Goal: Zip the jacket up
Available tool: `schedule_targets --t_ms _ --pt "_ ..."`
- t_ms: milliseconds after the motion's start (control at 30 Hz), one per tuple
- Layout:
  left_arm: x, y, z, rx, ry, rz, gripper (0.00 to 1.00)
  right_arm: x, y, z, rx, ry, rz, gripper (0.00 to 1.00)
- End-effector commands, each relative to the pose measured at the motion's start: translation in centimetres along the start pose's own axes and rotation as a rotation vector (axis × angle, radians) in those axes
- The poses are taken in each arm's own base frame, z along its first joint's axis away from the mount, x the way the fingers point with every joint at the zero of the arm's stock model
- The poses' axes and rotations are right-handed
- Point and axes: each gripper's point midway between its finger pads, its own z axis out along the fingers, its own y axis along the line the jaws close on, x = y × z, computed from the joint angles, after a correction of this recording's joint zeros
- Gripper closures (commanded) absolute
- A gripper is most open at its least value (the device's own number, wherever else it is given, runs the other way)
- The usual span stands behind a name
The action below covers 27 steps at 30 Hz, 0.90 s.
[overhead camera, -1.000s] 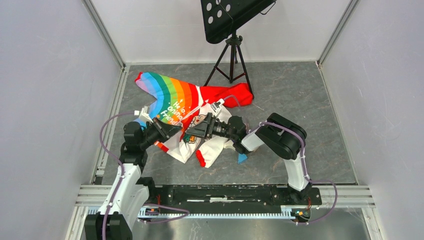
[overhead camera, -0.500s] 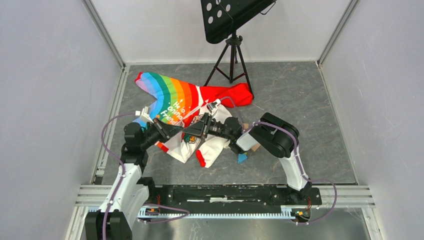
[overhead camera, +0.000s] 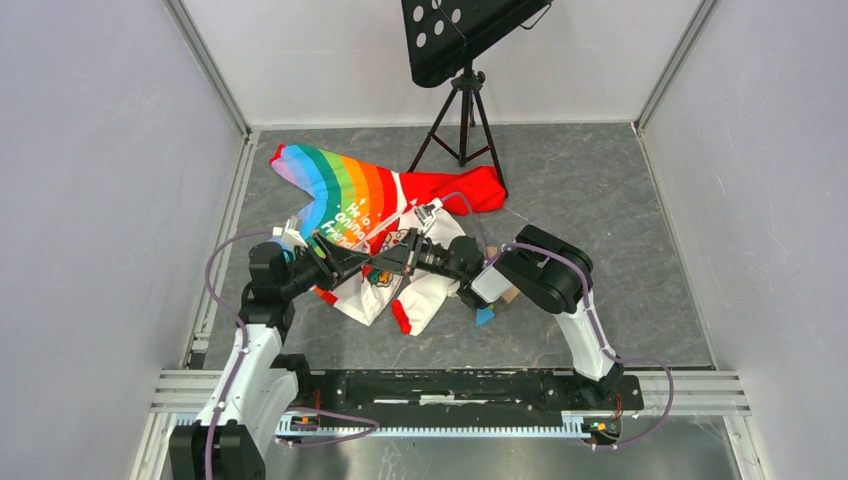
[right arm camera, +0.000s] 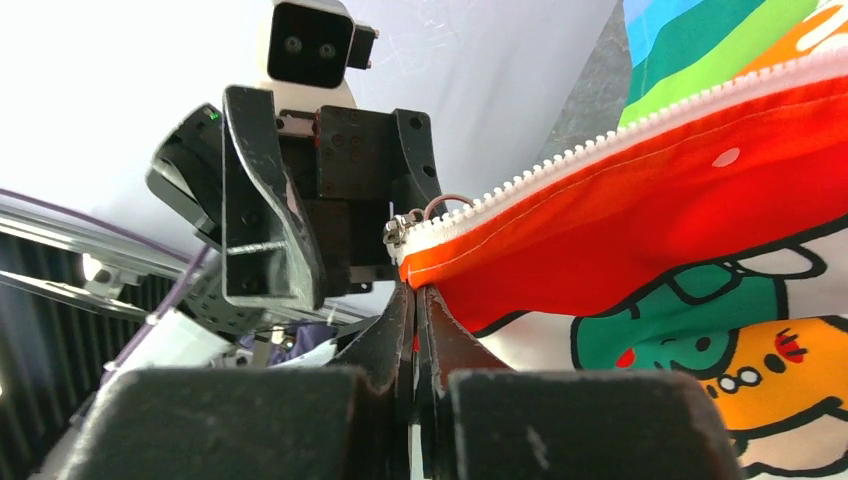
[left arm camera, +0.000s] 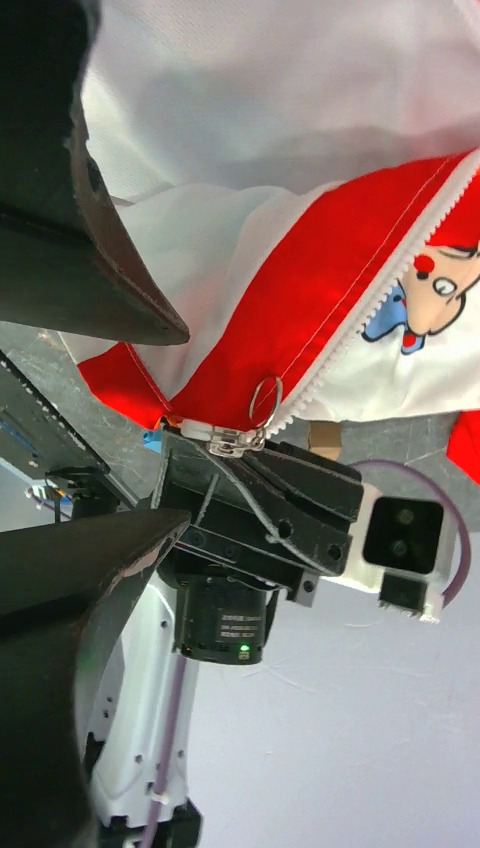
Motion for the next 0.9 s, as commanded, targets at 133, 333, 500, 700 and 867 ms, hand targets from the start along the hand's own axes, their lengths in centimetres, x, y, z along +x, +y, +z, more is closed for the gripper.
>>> schedule_targets --t_ms 133,333,500,700,867 --pt "-1.7 -0.2 -0.5 -0.167 0.116 -0.114 0.32 0.4 1.5 0.3 -0.097 0.037 -0.289 1.0" --pt "-3.6 -0.4 -0.1 -0.205 0.175 0.057 0.27 1.3 0.0 0.7 -0.034 0.105 -0.435 1.0" --pt "-3.2 0.7 1.1 -0.207 0.281 0.065 0.28 1.8 -0.9 0.8 0.011 0.142 -0.544 1.0" --pt "-1.7 2.9 2.3 -0.274 0.384 0.061 0.32 1.8 -1.5 0.8 0.038 0.155 -0.62 1.0" --pt "-0.9 2.3 2.8 -0.213 0.389 -0.022 0.32 1.8 -1.3 0.6 0.035 0.147 -0.619 1.0"
